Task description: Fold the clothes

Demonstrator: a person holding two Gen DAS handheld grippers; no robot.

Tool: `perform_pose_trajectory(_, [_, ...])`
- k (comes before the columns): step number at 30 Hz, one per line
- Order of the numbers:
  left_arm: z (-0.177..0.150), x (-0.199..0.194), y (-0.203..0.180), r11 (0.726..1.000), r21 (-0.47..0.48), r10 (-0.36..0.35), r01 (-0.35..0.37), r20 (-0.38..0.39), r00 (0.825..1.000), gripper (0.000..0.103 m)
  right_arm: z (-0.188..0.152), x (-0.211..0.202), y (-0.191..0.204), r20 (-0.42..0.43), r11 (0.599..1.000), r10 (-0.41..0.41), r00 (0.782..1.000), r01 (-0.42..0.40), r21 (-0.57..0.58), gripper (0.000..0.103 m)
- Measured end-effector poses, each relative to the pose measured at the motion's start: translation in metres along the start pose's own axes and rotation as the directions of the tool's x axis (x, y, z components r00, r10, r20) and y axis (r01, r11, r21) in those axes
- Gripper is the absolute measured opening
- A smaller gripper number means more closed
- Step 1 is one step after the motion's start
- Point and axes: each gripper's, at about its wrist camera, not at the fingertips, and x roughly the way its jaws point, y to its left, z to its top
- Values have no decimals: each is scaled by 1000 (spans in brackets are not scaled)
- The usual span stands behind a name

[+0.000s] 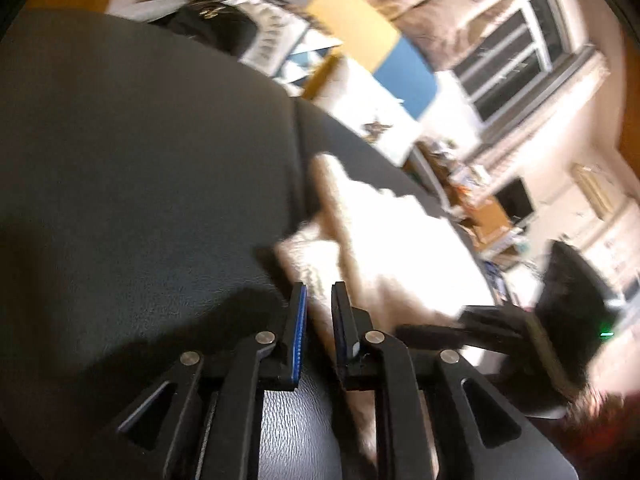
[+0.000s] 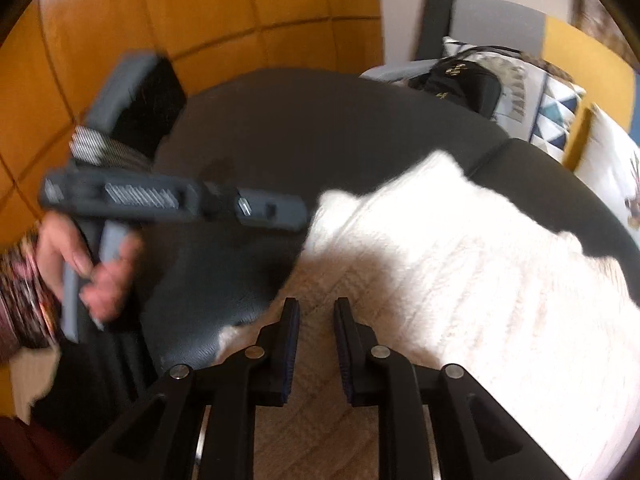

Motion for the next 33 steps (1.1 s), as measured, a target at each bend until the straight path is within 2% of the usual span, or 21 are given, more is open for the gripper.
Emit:
perform_pose_trajectory(2, [5, 4, 3, 999, -36, 26, -26, -4, 1000, 20, 0, -7, -8, 13, 999, -51, 999, 51, 15, 18])
perform_pose_trajectory(5, [10, 6, 8, 995, -85, 51, -51, 2, 999, 21, 0, -12, -21, 13, 992, -121, 993, 120, 36, 18])
perform_pose_trajectory(7, [13, 8, 7, 993, -98, 72, -71, 5, 997, 21, -2, -10, -25, 3, 993, -104, 995, 104, 64, 18])
perform_pose_trajectory(8, [14, 8, 6, 992, -98, 82, -81, 7, 997, 21, -4, -7, -25, -4, 994, -87, 996, 87, 70, 22])
perform_pose_trajectory(10, [16, 8, 1, 992, -59, 113, -113, 3, 994, 21, -7, -4, -21, -23, 997, -55, 998, 57, 61, 23])
perform_pose_trajectory(14, [17, 15, -10, 984, 27, 177, -176, -7, 984, 21, -11, -3, 1, -56, 999, -3, 998, 1, -38, 23])
perform_pose_trajectory(17, [23, 22, -12, 981, 51, 189, -189, 2, 982, 21, -17, 0, 14, -62, 993, -20, 998, 13, -116, 23])
perform_pose_trajectory(22, [29, 17, -10, 981, 21, 194, -194, 5, 981, 21, -21, -8, 8, 2, 997, -22, 1000, 23, -74, 23])
perform_pose_trajectory(23, [29, 11, -10, 978, 2, 206, -206, 18, 978, 21, -19, -16, 5, 37, 998, -18, 999, 20, -53, 23])
perform_pose_trajectory(25, [27, -11, -14, 965, -28, 261, -260, 106, 959, 21, -14, -35, -7, 115, 1000, -18, 993, 18, 3, 23])
perform_pose_trajectory(28, [26, -36, -40, 952, -10, 300, -305, 227, 927, 21, -17, -70, -38, 189, 985, -144, 971, 123, 118, 23])
perform_pose_trajectory(31, [25, -26, -87, 951, 105, 258, -289, 243, 935, 21, -26, -97, -90, 167, 935, -298, 940, 253, 249, 23])
perform_pose_trajectory(33, [23, 1, -112, 927, 179, 297, -330, 187, 936, 21, -35, -112, -127, 128, 887, -383, 915, 325, 328, 23])
